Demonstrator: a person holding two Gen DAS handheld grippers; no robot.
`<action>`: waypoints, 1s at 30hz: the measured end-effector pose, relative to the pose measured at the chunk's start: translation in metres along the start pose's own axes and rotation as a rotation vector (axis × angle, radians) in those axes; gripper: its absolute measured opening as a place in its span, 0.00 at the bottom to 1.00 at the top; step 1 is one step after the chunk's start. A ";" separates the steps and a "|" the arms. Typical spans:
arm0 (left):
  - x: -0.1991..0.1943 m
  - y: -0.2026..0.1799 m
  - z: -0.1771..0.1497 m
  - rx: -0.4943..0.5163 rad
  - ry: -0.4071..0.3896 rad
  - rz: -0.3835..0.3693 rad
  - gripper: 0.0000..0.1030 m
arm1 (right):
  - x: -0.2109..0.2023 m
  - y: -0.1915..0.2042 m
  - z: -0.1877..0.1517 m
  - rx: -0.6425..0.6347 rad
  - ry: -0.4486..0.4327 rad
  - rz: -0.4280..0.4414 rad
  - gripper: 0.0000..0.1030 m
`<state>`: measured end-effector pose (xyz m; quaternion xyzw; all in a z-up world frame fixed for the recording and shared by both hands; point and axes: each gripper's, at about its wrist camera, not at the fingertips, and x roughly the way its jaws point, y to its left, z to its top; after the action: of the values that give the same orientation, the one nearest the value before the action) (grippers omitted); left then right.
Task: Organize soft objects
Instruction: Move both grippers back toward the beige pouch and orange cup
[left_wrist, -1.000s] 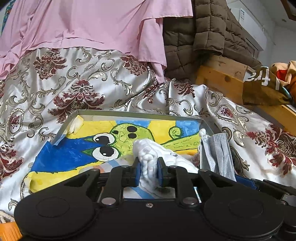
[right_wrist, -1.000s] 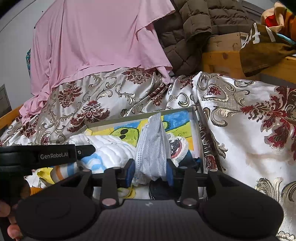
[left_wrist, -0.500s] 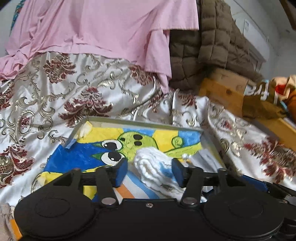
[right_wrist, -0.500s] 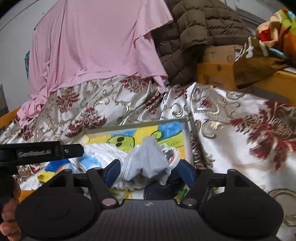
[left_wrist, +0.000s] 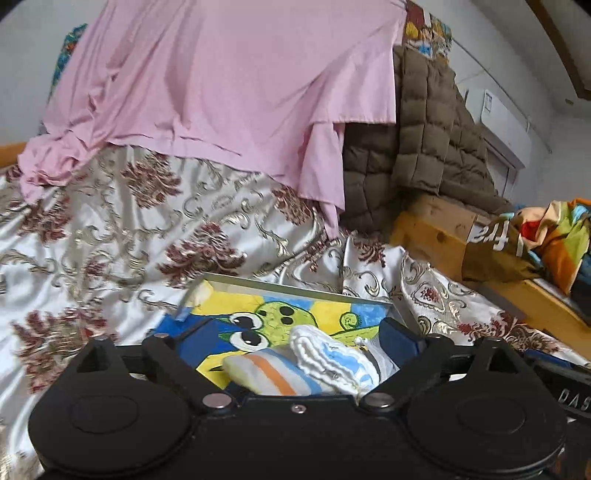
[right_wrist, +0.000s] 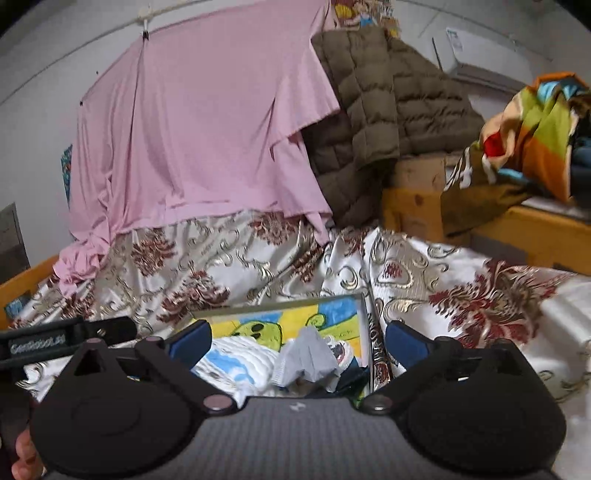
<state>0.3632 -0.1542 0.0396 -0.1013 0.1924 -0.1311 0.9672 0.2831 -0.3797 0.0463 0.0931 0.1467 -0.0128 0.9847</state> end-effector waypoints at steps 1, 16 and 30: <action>-0.011 0.003 -0.001 -0.007 -0.009 0.000 0.94 | -0.007 0.003 0.002 -0.012 -0.009 0.003 1.00; -0.122 0.041 -0.008 -0.020 -0.060 0.021 0.99 | -0.093 0.044 -0.016 -0.023 -0.090 0.006 1.00; -0.180 0.074 -0.049 0.000 -0.059 0.040 0.99 | -0.156 0.085 -0.062 0.023 -0.100 0.000 1.00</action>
<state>0.1991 -0.0388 0.0397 -0.1014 0.1660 -0.1085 0.9749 0.1203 -0.2853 0.0486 0.1039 0.0972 -0.0194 0.9896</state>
